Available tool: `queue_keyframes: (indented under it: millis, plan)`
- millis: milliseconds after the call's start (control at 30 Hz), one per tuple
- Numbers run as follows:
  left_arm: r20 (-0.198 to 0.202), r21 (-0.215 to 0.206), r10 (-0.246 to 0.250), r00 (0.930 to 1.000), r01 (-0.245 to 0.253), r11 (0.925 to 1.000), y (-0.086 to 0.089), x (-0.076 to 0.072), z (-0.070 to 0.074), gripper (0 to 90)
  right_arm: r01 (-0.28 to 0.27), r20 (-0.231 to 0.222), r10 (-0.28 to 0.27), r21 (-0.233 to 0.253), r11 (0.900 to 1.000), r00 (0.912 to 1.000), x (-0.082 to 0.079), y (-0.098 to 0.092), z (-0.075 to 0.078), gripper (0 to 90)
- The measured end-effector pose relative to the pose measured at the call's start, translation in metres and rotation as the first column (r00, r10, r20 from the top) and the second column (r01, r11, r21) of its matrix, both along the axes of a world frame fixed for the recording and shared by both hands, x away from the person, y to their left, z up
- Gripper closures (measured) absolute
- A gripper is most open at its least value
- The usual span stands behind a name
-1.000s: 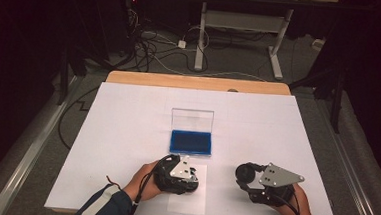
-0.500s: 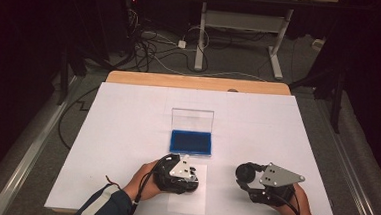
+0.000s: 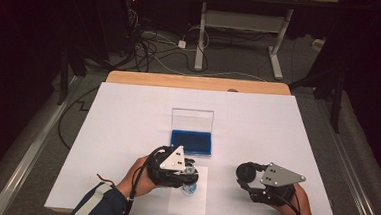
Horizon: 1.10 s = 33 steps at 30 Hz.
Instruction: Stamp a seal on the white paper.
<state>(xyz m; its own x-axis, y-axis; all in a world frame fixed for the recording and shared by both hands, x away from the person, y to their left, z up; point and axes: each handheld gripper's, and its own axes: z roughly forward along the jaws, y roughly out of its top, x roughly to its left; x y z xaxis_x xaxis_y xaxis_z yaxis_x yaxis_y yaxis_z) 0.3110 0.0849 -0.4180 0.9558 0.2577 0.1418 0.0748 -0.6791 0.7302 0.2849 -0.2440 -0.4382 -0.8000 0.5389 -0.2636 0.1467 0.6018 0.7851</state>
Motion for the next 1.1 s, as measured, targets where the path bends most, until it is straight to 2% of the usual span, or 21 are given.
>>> queue_keyframes:
  millis: [167, 700, 1100]
  plan:
    - [0.002, 0.002, -0.004, 1.0, 0.004, 1.0, 0.0, -0.001, 0.0, 54.2, 0.002, -0.001, -0.002, -0.001, 1.0, 1.0, 0.0, 0.0, 0.0, 38.6]
    - [-0.033, 0.064, -0.039, 0.9987, 0.041, 0.9971, -0.011, 0.002, -0.026, 54.1, 0.001, -0.006, -0.001, -0.004, 1.0, 1.0, 0.0, 0.0, -0.001, 38.6]
    - [-0.041, 0.098, -0.041, 0.9983, 0.045, 0.9942, -0.014, 0.005, -0.036, 54.1, -0.004, -0.01, 0.004, -0.008, 1.0, 0.9999, 0.0, 0.0, -0.001, 38.6]
